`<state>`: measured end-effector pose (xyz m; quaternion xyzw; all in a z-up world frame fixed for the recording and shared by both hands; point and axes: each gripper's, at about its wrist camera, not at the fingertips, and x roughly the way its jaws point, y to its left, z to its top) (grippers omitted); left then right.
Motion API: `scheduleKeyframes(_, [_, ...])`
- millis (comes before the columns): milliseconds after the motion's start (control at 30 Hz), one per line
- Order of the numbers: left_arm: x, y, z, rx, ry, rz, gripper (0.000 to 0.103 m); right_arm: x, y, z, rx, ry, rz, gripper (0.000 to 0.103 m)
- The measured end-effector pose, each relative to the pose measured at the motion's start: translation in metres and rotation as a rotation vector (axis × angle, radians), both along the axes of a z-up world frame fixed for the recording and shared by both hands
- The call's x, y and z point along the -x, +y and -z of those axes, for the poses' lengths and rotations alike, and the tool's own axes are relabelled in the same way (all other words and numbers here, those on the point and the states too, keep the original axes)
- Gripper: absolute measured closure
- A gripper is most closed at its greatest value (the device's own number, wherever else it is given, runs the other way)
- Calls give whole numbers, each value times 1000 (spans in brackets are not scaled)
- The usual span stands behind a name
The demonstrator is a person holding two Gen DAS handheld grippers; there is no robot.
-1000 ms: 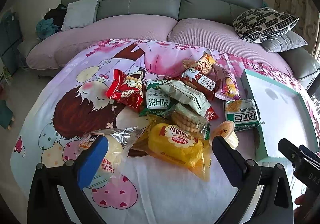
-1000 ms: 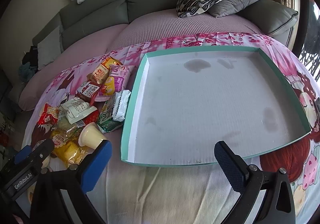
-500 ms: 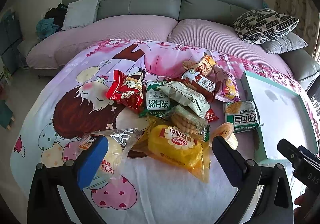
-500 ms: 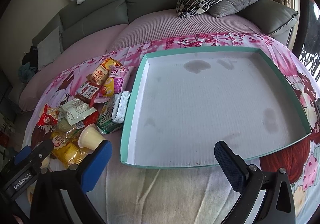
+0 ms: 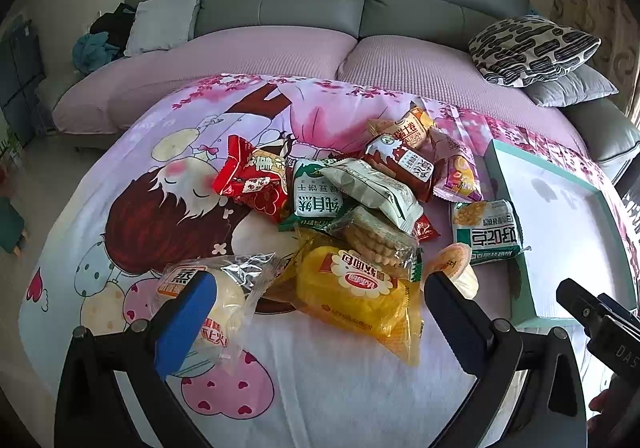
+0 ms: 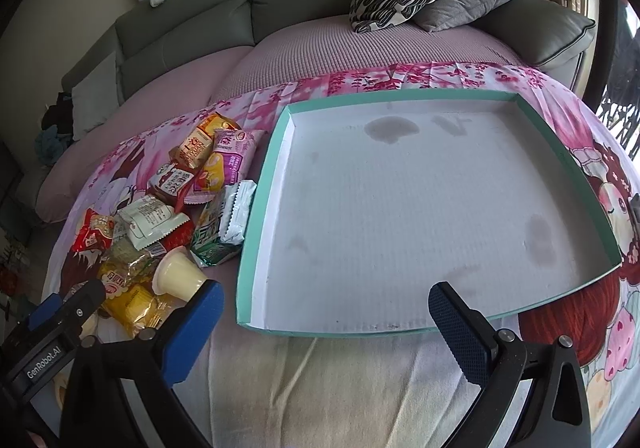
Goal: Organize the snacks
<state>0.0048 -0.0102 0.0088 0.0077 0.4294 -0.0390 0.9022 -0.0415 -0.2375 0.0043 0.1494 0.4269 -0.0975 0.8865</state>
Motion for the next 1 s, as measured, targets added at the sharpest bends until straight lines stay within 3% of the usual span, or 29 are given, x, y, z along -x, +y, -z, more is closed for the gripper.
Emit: scheduleKeyframes(1000, [0,0,1,7,6,4,0,0,3,4,-6,9,-16,0])
